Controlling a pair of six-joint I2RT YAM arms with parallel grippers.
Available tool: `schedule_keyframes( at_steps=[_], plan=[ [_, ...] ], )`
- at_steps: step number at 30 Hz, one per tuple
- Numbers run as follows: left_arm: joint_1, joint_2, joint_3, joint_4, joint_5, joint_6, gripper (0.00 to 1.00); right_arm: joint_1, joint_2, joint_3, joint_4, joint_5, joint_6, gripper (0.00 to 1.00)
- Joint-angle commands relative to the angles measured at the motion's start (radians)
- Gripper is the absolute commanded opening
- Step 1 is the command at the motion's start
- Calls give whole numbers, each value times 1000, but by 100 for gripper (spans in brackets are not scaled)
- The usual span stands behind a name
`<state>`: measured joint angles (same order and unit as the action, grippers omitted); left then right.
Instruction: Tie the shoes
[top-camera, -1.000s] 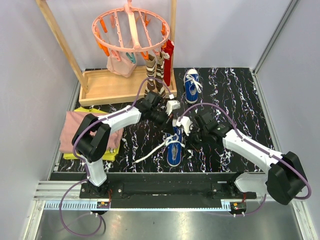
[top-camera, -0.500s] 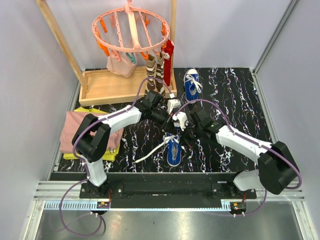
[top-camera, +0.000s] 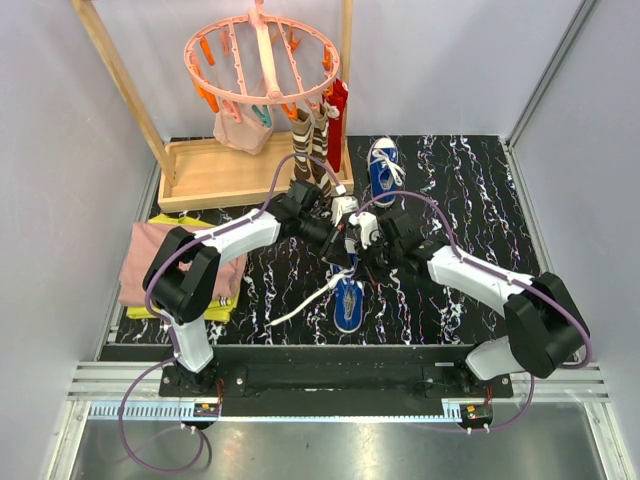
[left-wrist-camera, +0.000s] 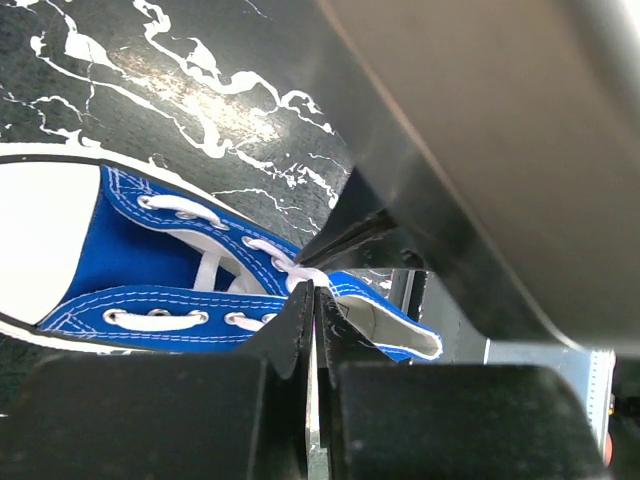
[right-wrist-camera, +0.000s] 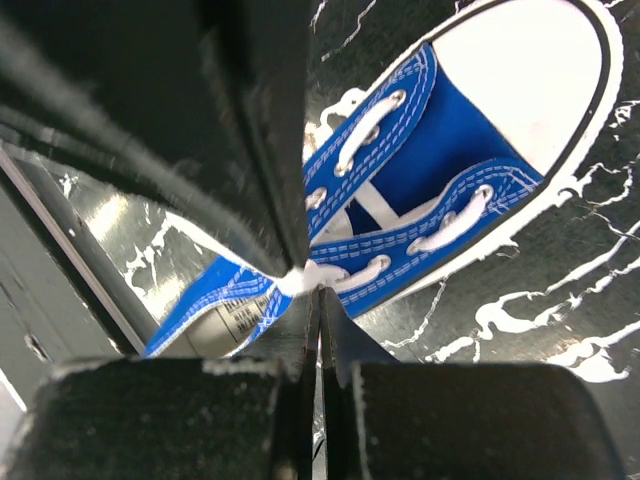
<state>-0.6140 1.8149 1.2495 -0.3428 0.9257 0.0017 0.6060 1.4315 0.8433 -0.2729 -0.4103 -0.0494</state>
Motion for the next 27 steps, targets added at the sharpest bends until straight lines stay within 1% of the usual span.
schedule_keyframes(
  at_steps=[1,8,12,16,23,25,27],
  plan=[
    [8,-49,-13,37,62,-32,0,-9,15,30,84,-7,115,1],
    [20,-54,-35,65,74,-69,0,-32,40,16,149,-53,212,2],
    [22,-66,-55,71,81,-80,0,-57,55,-6,198,-77,275,5],
    [22,-74,-76,83,73,-91,0,-75,75,-10,242,-110,324,5],
    [25,-75,-82,94,68,-103,0,-95,87,-38,327,-177,479,9],
    [25,-77,-87,100,67,-109,0,-109,96,-47,343,-205,511,9],
    [25,-77,-90,103,65,-112,0,-121,112,-56,368,-251,578,10]
  ],
)
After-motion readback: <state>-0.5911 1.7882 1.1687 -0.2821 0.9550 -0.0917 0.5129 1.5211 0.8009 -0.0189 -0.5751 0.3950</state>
